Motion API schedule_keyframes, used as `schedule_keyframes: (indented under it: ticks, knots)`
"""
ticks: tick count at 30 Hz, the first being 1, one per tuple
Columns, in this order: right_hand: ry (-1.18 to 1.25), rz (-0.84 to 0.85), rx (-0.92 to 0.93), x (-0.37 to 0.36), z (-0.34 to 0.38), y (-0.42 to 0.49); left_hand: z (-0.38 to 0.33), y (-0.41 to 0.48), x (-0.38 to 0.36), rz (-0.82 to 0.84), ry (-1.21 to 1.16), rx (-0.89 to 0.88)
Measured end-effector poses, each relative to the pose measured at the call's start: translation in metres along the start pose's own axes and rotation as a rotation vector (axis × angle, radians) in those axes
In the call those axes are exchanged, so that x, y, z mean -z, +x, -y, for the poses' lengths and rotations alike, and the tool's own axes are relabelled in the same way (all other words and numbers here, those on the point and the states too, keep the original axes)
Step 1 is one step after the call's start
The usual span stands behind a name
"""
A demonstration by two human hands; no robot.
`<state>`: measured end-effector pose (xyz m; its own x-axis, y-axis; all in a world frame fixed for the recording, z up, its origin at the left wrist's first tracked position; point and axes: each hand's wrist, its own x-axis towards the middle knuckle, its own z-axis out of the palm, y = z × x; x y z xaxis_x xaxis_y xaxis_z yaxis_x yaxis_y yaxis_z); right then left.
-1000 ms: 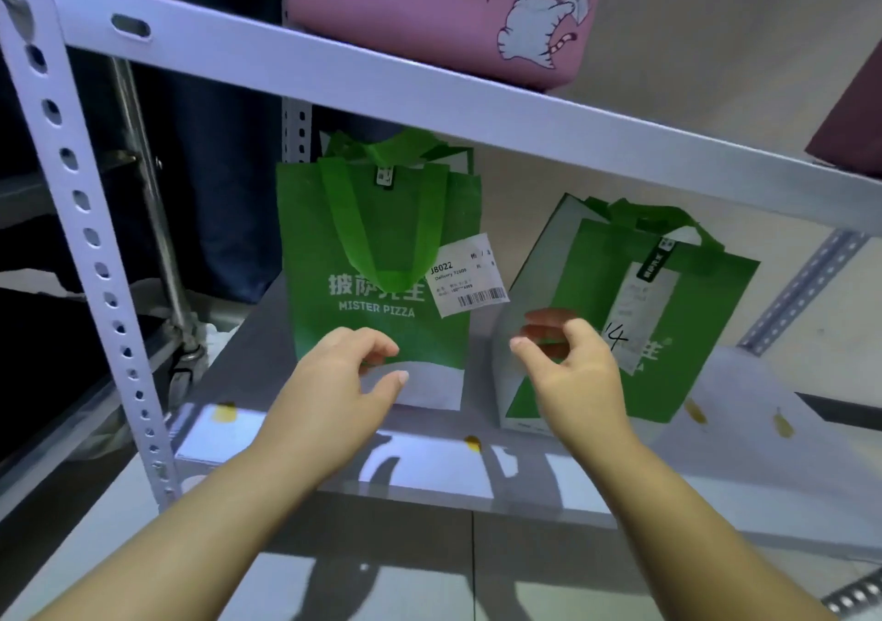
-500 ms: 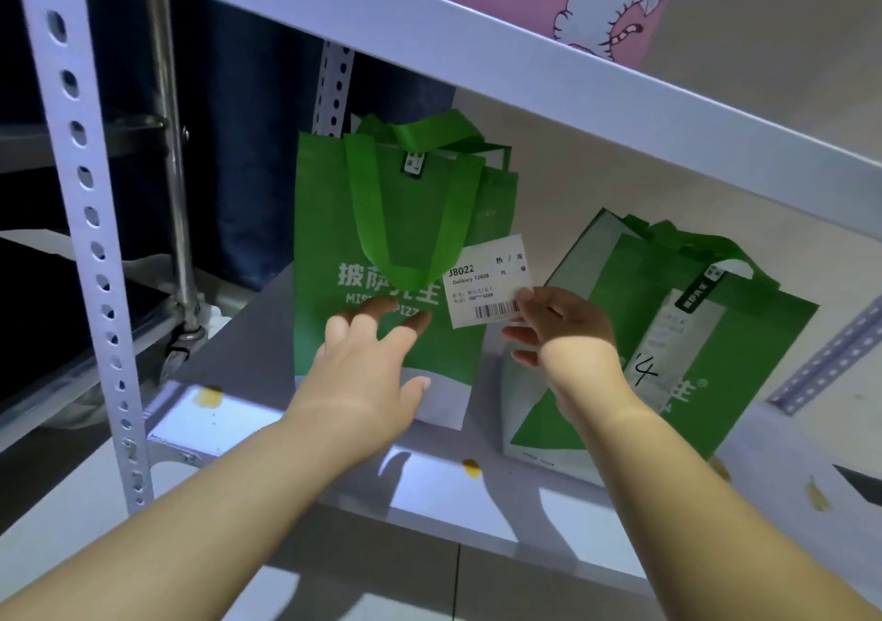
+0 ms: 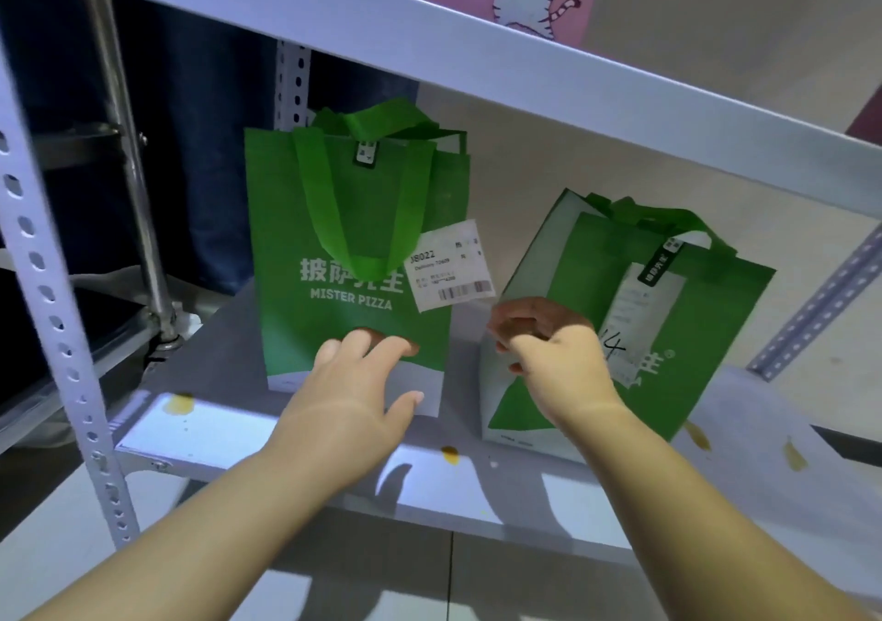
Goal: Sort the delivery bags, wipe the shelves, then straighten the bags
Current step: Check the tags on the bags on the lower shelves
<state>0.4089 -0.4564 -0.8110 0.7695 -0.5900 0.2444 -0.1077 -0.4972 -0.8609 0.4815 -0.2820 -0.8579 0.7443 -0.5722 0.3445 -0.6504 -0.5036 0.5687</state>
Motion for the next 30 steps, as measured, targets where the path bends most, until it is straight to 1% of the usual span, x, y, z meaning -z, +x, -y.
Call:
schedule_keyframes:
  ticks: [3, 5, 8, 11, 13, 15, 19, 23, 25, 28, 30]
  knots:
    - [-0.112, -0.018, -0.007, 0.017, -0.015, -0.013, -0.010, -0.006, -0.012, 0.007, -0.066, -0.035]
    - [-0.141, -0.056, 0.036, 0.033, -0.028, -0.022, -0.019, -0.007, -0.022, 0.022, -0.099, -0.047]
    - [-0.159, -0.191, 0.060, 0.059, -0.049, -0.031, -0.034, -0.007, -0.039, 0.052, -0.120, -0.065]
    - [-0.157, -0.337, 0.008, 0.083, -0.067, -0.029, -0.051, -0.003, -0.055, 0.084, -0.130, -0.072]
    - [-0.093, -0.382, -0.035, 0.095, -0.073, -0.020, -0.065, 0.004, -0.065, 0.101, -0.132, -0.081]
    - [-0.053, -0.367, -0.069, 0.103, -0.076, -0.012, -0.080, 0.013, -0.075, 0.110, -0.146, -0.067]
    - [-0.075, -0.292, -0.082, 0.108, -0.082, -0.001, -0.109, 0.036, -0.092, 0.082, -0.190, -0.029]
    - [0.027, -0.186, -0.083, 0.109, -0.089, 0.012, -0.124, 0.055, -0.103, 0.015, -0.313, 0.021]
    - [0.072, -0.162, -0.108, 0.113, -0.093, 0.016, -0.128, 0.062, -0.108, 0.021, -0.381, 0.055]
    - [0.126, -0.131, -0.139, 0.122, -0.099, 0.016, -0.129, 0.071, -0.114, 0.019, -0.373, 0.074]
    - [0.218, -0.117, -0.167, 0.128, -0.101, 0.015, -0.129, 0.076, -0.116, 0.007, -0.371, 0.100]
